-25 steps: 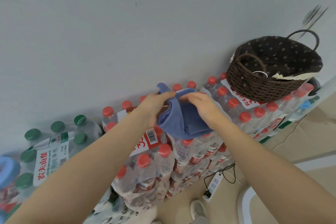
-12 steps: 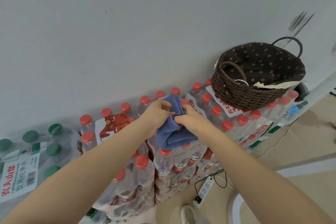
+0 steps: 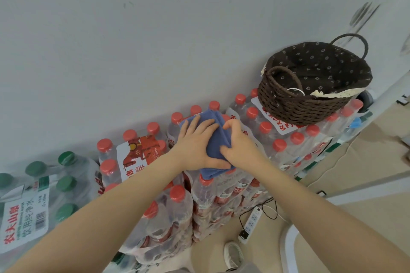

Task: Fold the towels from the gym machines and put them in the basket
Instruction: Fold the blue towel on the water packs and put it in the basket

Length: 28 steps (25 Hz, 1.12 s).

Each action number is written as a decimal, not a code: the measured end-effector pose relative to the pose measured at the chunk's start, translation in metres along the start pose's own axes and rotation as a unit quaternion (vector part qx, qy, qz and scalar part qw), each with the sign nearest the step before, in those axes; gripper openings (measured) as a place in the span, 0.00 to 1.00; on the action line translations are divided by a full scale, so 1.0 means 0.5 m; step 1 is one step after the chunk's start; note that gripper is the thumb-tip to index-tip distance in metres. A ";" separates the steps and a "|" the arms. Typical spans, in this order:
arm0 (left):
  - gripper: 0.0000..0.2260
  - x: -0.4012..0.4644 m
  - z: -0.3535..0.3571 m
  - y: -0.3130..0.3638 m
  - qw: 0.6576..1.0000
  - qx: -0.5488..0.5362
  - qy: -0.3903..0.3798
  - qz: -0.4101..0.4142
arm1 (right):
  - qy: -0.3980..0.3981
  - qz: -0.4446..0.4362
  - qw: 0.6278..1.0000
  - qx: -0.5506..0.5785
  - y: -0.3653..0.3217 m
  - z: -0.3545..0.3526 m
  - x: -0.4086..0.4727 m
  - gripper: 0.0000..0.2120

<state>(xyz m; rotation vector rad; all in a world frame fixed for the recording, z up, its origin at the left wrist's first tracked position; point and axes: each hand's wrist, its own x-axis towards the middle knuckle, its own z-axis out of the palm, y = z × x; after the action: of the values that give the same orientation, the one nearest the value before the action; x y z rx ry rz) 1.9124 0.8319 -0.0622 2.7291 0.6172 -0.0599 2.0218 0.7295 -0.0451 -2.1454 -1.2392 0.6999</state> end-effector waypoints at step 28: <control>0.17 0.130 -0.101 -0.054 0.865 -0.500 0.039 -0.009 | 0.171 0.003 0.935 0.310 0.064 -0.111 0.007 0.08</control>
<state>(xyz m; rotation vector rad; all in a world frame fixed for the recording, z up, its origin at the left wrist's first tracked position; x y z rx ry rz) 1.9579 0.8984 -0.0307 1.7130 0.4919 0.2911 2.0798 0.7077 -0.0283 -1.6488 -0.7009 0.5860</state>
